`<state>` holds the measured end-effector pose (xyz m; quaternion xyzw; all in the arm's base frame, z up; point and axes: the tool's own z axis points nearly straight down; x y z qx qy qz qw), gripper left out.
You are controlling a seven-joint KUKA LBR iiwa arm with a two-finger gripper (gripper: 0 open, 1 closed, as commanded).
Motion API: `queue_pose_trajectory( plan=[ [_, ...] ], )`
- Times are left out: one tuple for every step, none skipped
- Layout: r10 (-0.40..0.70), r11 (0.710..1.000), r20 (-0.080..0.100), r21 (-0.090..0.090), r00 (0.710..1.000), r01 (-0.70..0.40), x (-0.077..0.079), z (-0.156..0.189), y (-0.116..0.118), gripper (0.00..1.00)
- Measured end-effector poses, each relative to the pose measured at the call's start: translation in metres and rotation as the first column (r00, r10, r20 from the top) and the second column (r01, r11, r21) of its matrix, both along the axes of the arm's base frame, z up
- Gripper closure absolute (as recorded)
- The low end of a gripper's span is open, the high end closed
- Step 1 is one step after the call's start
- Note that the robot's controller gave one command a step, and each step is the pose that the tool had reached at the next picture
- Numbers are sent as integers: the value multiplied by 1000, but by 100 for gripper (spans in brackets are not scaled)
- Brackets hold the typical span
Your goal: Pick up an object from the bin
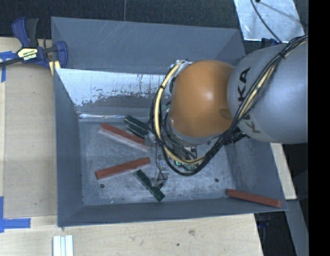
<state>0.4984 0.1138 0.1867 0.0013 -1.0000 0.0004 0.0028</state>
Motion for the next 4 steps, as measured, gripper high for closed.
queue_pose_trajectory(
  plan=[
    [234,972,1,1,972,-234,7,-116,7,0],
    [232,973,7,1,973,-232,8,-113,7,100],
    [241,971,15,-2,971,-241,2,-22,-36,100],
    [296,955,16,-3,955,-296,-7,85,-74,100]
  ],
)
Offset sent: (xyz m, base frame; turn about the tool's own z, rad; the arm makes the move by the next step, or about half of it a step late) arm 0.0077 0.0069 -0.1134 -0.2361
